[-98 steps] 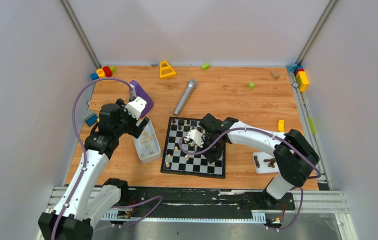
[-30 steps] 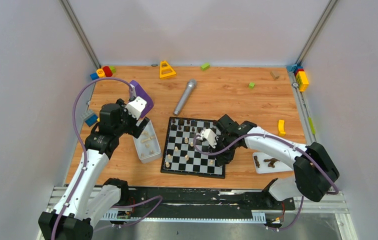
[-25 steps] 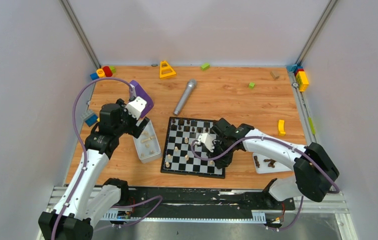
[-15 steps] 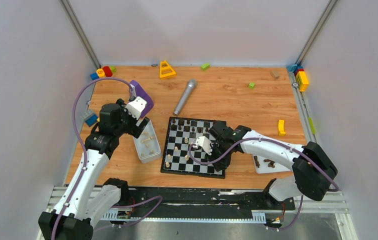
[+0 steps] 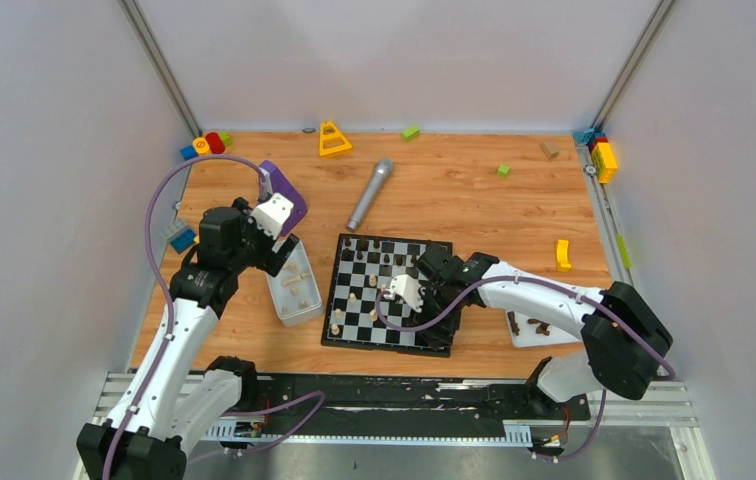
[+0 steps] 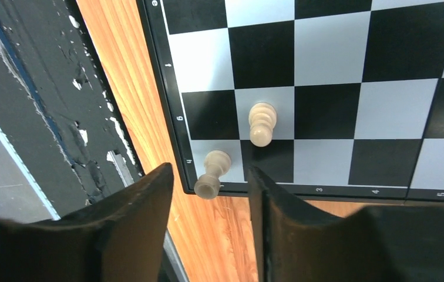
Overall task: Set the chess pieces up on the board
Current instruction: Place the chess piece on the chessboard, then move the chess piece to the chessboard, then pick up the chess piece from the chessboard.
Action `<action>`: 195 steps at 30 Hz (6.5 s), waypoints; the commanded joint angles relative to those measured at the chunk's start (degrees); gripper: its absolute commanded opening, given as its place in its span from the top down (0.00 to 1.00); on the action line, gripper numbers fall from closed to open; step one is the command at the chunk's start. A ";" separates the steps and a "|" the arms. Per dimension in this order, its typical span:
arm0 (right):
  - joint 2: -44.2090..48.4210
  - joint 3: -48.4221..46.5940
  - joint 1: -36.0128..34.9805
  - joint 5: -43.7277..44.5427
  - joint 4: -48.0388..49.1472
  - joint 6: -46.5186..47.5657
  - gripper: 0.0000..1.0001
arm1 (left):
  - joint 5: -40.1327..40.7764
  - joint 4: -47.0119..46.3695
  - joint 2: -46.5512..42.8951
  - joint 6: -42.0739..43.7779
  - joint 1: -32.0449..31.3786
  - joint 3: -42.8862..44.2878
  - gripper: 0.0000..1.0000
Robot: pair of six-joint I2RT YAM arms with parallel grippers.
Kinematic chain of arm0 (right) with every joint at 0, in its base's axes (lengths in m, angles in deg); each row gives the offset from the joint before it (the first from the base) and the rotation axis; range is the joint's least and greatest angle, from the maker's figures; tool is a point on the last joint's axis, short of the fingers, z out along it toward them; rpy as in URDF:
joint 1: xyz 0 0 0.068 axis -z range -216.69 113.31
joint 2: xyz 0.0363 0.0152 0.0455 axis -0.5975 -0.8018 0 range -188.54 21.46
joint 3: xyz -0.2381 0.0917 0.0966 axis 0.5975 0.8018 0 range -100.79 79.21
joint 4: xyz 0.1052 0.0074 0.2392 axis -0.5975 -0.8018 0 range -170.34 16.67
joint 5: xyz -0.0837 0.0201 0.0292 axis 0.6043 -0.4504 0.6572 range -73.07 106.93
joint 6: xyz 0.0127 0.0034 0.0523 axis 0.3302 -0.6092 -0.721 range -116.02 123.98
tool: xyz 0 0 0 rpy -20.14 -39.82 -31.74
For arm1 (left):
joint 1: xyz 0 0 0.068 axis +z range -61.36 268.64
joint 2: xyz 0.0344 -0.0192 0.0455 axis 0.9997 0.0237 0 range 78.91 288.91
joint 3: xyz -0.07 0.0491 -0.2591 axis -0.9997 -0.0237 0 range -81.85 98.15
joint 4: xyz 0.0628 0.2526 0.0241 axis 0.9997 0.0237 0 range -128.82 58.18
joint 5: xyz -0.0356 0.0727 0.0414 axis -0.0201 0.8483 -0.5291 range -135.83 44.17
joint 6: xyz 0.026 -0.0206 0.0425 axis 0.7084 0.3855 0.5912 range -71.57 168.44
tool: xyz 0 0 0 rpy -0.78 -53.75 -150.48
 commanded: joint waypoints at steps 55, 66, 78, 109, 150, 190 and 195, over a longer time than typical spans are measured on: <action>-24.35 -30.32 -6.64 -7.83 3.19 0.74 0.85 | 7.34 -3.14 3.86 -0.69 0.39 -0.04 0.00; -24.49 -30.34 -10.25 -7.94 3.18 0.97 0.89 | 7.36 -3.05 4.05 -0.72 0.43 -0.04 0.00; -24.73 -30.20 -11.30 -4.77 3.46 1.00 0.56 | 7.11 -2.97 3.98 -0.67 0.54 -0.11 0.00; -31.52 -42.00 -6.75 5.02 5.72 -3.41 0.49 | 10.73 -3.75 6.00 -1.62 2.27 0.22 0.00; -28.07 -35.13 -8.97 -0.09 4.18 -3.48 0.96 | 10.18 -3.76 6.66 -1.36 2.42 0.16 0.00; -22.84 -38.63 -3.41 5.63 5.50 -6.73 0.44 | 9.93 -3.84 6.81 -1.29 2.42 -0.04 0.00; -24.79 -39.57 0.28 5.73 5.51 -8.49 0.43 | 9.84 -3.78 6.88 -1.29 2.41 -0.04 0.00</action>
